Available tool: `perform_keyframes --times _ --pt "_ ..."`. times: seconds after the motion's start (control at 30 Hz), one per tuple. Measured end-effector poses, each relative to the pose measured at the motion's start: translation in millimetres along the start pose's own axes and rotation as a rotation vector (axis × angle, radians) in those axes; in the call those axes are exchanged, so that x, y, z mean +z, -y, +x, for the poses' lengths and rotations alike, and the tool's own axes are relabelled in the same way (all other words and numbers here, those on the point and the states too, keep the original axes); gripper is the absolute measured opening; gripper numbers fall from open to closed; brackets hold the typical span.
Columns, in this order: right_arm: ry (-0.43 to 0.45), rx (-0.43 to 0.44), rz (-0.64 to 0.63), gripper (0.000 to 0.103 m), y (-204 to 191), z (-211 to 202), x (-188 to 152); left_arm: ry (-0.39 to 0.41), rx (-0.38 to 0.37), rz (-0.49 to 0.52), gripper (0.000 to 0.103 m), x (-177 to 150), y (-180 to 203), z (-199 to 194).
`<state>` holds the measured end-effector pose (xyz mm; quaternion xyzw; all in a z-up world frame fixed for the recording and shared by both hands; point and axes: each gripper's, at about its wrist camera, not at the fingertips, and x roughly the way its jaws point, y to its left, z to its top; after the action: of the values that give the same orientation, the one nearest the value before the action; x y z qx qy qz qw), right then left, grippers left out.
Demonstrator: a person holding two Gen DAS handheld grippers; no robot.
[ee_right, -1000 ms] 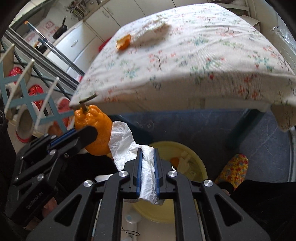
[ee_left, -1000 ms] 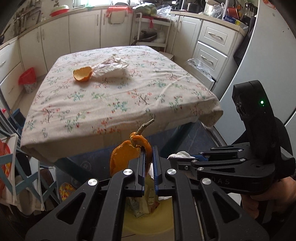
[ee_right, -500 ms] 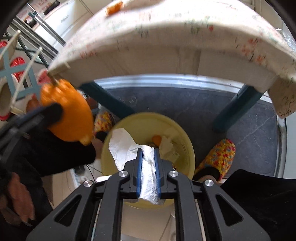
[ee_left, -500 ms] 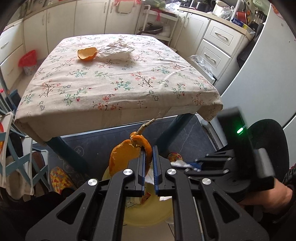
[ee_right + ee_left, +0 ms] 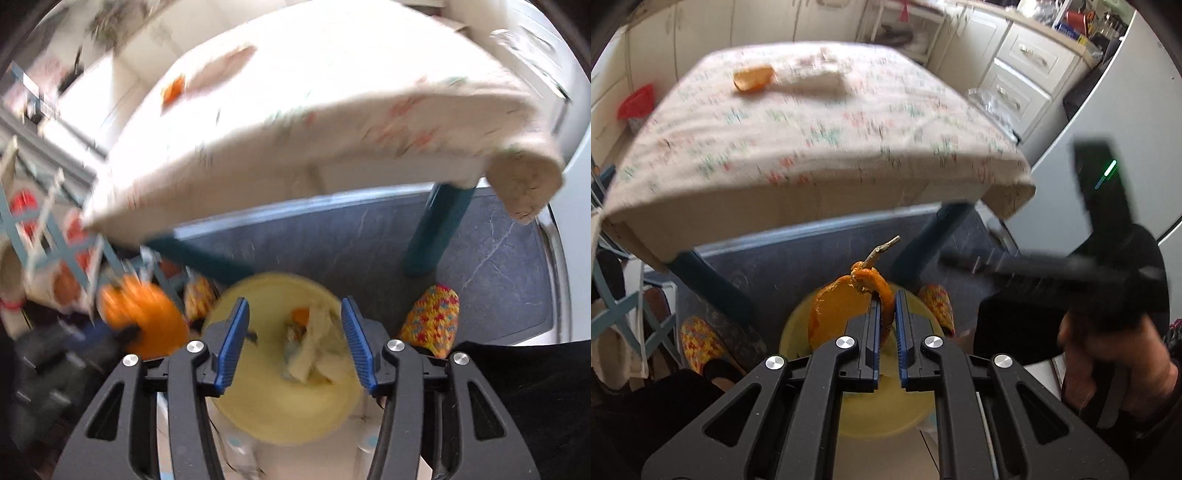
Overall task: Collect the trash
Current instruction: 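Open both tools over the yellow basin to drop the peel and paper, then move both tools back over the table toward the last peel and wrap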
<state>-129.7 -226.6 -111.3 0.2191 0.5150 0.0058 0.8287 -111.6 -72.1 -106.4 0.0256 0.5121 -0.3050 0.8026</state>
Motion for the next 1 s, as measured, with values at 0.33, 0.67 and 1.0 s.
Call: perform_keyframes --times 0.33,0.67,1.0 --pt "0.188 0.042 0.124 0.059 19 -35 14 -0.251 0.068 0.055 0.061 -23 14 49" --pt "0.233 0.051 0.131 0.062 19 -42 15 -0.119 0.267 0.094 0.088 -7 12 31" --pt "0.348 0.025 0.123 0.070 15 -60 18 0.275 0.306 0.015 0.095 33 -2 -49"
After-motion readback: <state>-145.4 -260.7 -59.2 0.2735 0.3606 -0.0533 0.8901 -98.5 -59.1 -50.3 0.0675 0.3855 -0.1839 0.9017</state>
